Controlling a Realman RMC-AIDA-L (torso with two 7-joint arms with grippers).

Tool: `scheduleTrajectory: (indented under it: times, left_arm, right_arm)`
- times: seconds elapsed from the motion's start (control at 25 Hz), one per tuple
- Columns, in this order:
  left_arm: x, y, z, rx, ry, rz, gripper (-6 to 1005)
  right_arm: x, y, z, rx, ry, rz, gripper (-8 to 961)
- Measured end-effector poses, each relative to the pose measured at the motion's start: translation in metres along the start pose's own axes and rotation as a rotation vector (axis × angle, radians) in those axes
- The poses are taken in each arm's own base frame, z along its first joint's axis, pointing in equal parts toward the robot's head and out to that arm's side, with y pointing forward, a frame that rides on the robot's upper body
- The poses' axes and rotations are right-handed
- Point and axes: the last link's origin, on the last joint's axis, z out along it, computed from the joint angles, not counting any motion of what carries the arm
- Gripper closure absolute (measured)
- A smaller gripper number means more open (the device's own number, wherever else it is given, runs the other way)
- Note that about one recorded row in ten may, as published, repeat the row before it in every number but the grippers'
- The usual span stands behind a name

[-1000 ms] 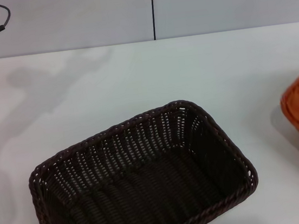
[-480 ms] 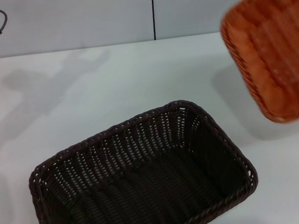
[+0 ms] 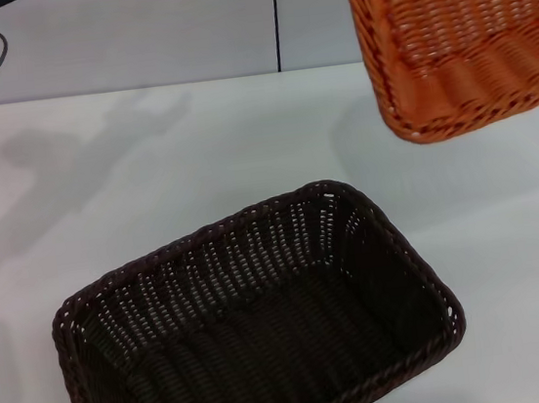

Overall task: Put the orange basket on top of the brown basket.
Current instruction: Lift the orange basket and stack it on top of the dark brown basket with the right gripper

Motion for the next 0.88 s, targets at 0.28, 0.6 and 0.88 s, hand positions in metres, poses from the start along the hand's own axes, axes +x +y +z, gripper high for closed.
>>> scheduleTrajectory:
  times: [0.28, 0.6, 0.88]
  left_arm:
    - [-0.004, -0.012, -0.004, 0.06, 0.011, 0.06, 152]
    - [-0.008, -0.022, -0.008, 0.098, 0.014, 0.074, 152]
    - [-0.01, -0.028, -0.013, 0.113, 0.004, 0.079, 152]
  right_arm:
    - [0.04, 0.007, 0.002, -0.05, -0.076, 0.091, 794]
    - [0.094, 0.038, 0.019, -0.194, -0.056, 0.209, 794]
    - [0.124, 0.067, 0.017, -0.277, -0.132, 0.316, 795]
